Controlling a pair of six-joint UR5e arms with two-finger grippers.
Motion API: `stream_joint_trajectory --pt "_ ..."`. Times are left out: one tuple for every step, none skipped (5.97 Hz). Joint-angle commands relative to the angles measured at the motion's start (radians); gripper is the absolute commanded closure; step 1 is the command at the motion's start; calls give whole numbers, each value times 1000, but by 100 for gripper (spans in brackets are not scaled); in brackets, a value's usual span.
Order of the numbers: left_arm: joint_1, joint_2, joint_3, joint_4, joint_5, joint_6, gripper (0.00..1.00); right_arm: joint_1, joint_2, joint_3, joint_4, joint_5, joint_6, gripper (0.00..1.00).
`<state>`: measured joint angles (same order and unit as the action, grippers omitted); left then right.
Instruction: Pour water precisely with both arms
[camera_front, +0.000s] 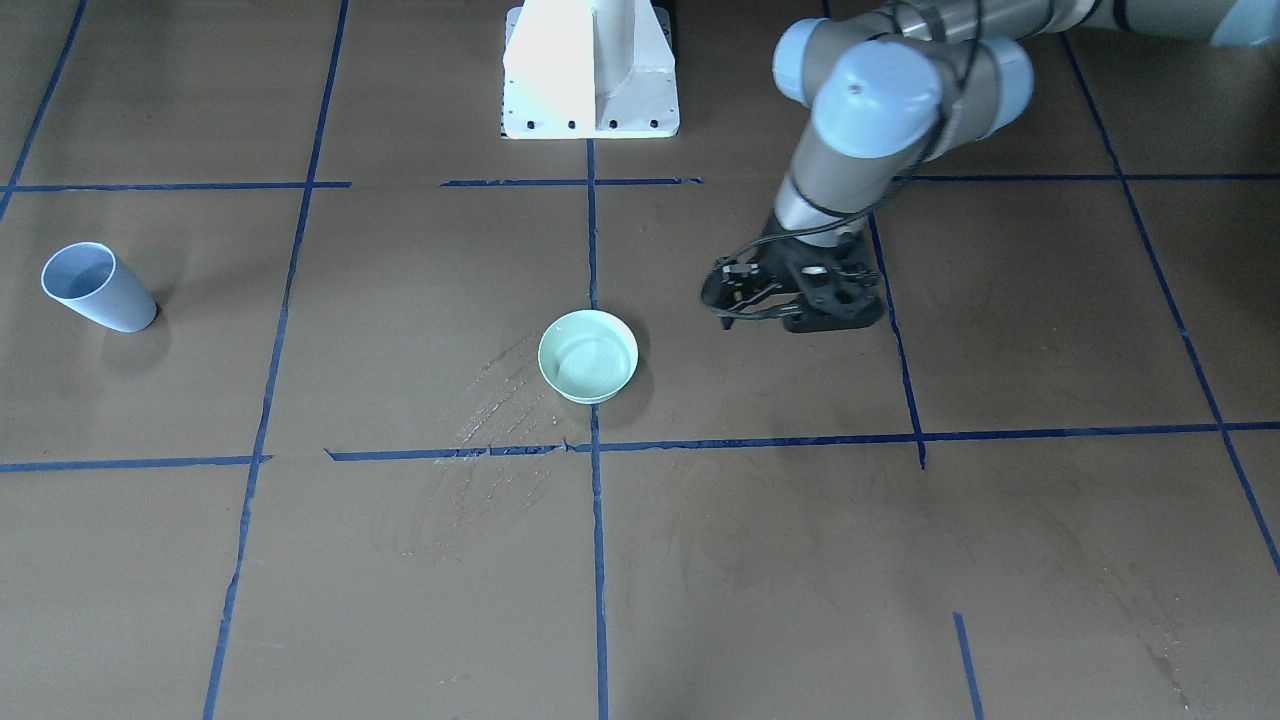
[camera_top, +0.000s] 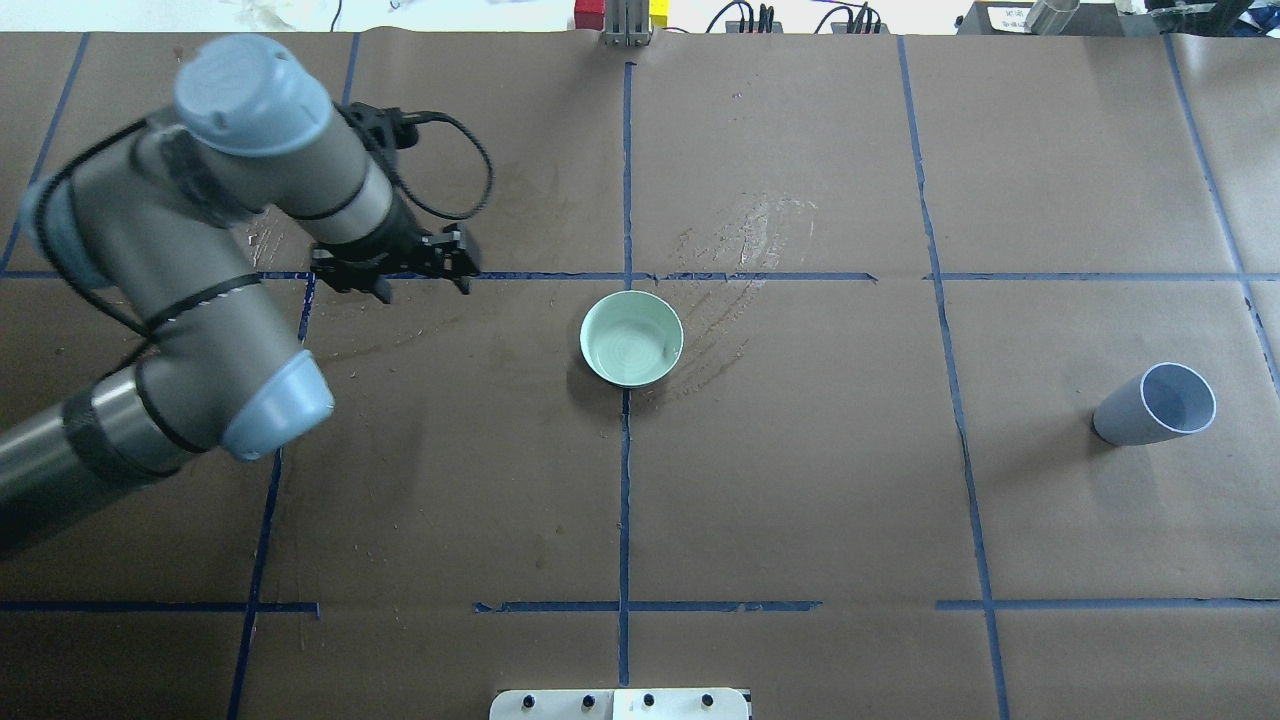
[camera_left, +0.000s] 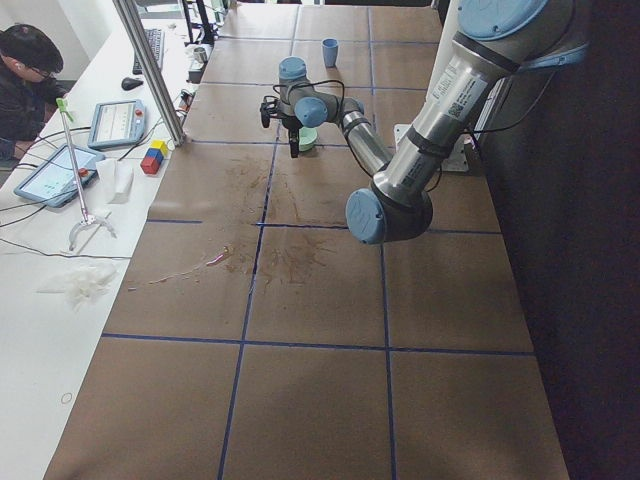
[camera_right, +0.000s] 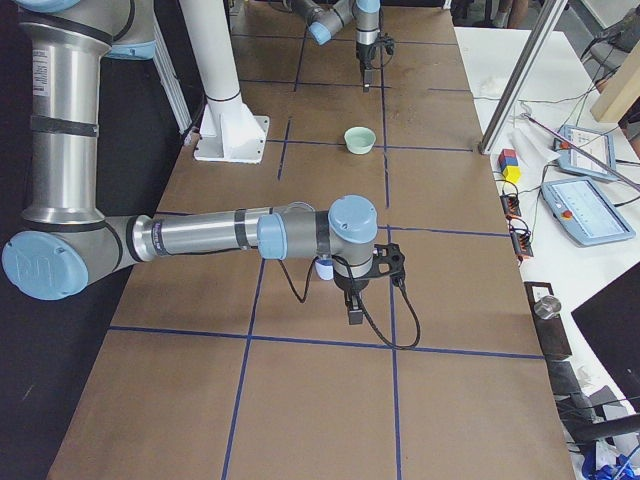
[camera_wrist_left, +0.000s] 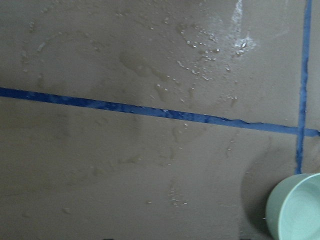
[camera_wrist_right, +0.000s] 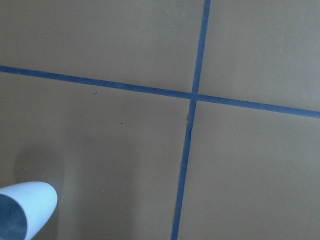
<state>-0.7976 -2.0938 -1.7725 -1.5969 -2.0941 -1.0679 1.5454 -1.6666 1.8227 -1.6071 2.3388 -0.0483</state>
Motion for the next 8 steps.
stream_joint_trajectory --pt "-192 232 -63 5 -84 404 1 -14 27 4 -1 27 2 0" --pt "-322 348 -56 5 -118 644 0 -19 30 9 1 60 2 0" --pt "-465 444 -41 6 -126 854 0 -30 46 13 1 60 2 0" --pt "-582 519 -10 5 -186 988 0 -47 59 32 -2 56 2 0" --pt "-715 579 31 6 -283 1096 0 -76 77 61 -4 54 65 0" --pt "-776 654 28 2 -314 1106 0 -144 76 129 -4 41 247 0" --pt "-776 661 15 2 -310 1082 0 -198 68 182 -2 37 337 0" --pt "-776 661 25 -8 -311 1082 0 -262 59 244 -1 27 437 0"
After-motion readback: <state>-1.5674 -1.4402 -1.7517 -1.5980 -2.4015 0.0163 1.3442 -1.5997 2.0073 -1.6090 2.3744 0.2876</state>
